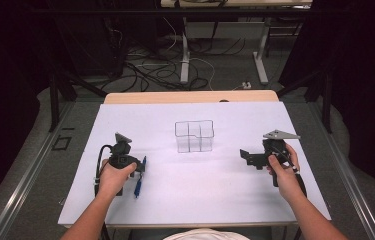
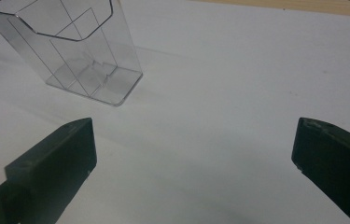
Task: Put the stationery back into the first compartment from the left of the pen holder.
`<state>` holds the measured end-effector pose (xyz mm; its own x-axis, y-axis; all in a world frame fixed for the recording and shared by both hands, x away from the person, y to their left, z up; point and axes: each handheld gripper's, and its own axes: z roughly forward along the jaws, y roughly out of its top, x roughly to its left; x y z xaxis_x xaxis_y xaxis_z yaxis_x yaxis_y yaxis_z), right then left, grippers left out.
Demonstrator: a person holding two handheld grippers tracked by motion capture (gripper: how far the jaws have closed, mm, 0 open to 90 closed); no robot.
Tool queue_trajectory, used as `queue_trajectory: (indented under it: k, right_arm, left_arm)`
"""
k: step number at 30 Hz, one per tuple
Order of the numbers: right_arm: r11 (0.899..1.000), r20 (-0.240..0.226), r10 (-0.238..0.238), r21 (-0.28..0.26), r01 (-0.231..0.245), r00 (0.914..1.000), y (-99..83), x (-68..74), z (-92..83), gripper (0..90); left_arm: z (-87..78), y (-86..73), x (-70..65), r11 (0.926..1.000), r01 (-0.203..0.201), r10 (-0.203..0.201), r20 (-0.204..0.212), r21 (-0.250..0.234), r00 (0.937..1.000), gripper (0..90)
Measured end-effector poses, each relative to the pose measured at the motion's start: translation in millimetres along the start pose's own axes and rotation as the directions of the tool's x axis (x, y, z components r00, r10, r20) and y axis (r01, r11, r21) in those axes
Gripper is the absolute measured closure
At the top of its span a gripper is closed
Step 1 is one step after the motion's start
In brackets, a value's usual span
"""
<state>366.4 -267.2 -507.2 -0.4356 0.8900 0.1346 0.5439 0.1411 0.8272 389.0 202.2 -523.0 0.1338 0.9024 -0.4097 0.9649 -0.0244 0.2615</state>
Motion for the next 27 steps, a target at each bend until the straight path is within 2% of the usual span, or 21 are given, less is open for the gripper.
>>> queue_trajectory:
  k: [1,2,4,8,14,18,19,22,25,26,27]
  right_arm:
    - [1.000,-0.001,-0.001,0.000,0.001,1.0000,0.0,0.0,0.0,0.0]
    - [1.000,-0.001,-0.004,0.000,0.004,1.0000,-0.1,-0.2,0.1,0.0]
    - [1.000,-0.002,-0.005,0.001,0.005,1.0000,-0.3,-0.1,0.2,0.0]
    - [1.000,-0.003,-0.002,0.003,0.002,1.0000,-0.5,0.1,0.6,0.0]
    - [1.000,-0.002,-0.003,0.002,0.003,1.0000,-0.8,-0.8,0.6,0.0]
    - [1.000,-0.001,-0.006,0.003,0.006,1.0000,-0.9,-0.3,0.8,0.0]
    - [1.000,0.000,-0.007,0.003,0.007,1.0000,-1.0,-0.2,0.8,0.0]
    - [1.000,-0.002,-0.012,0.007,0.012,0.9999,-1.3,-0.2,0.9,0.0]
    - [1.000,-0.002,-0.014,0.006,0.014,0.9999,-1.4,0.1,1.2,0.0]
    - [1.000,-0.004,-0.012,0.006,0.012,0.9999,-1.4,0.2,1.1,0.0]
    - [1.000,-0.004,-0.012,0.008,0.012,0.9999,-1.5,0.3,1.2,0.0]
  left_arm:
    - [-1.4,0.1,-0.1,0.9999,0.011,-0.011,0.009,-0.012,0.9999,79.5]
    - [-3.0,0.8,1.2,0.9999,-0.005,0.005,0.008,-0.014,1.0000,79.5]
    - [-5.0,0.8,1.3,0.9993,0.007,-0.006,0.021,-0.036,0.9998,79.5]
    - [-11.0,1.4,2.2,0.9971,-0.008,0.010,0.033,-0.076,0.9994,79.5]
    - [-17.5,0.3,0.5,0.9867,-0.017,0.023,0.035,-0.162,0.9991,79.5]
    - [-22.0,-0.8,-1.1,0.9756,-0.028,0.036,0.032,-0.218,0.9989,79.4]
    - [-22.7,-1.1,-1.4,0.9707,-0.036,0.043,0.022,-0.238,0.9988,79.4]
    - [-27.3,-2.0,-3.1,0.9629,-0.044,0.052,0.024,-0.266,0.9983,79.4]
    - [-30.7,-2.8,-6.4,0.9461,-0.062,0.069,0.010,-0.318,0.9976,79.4]
    - [-32.1,-3.0,-7.4,0.9373,-0.075,0.079,-0.004,-0.340,0.9969,79.4]
    - [-32.9,-3.1,-8.3,0.9342,-0.071,0.077,0.003,-0.350,0.9970,79.4]
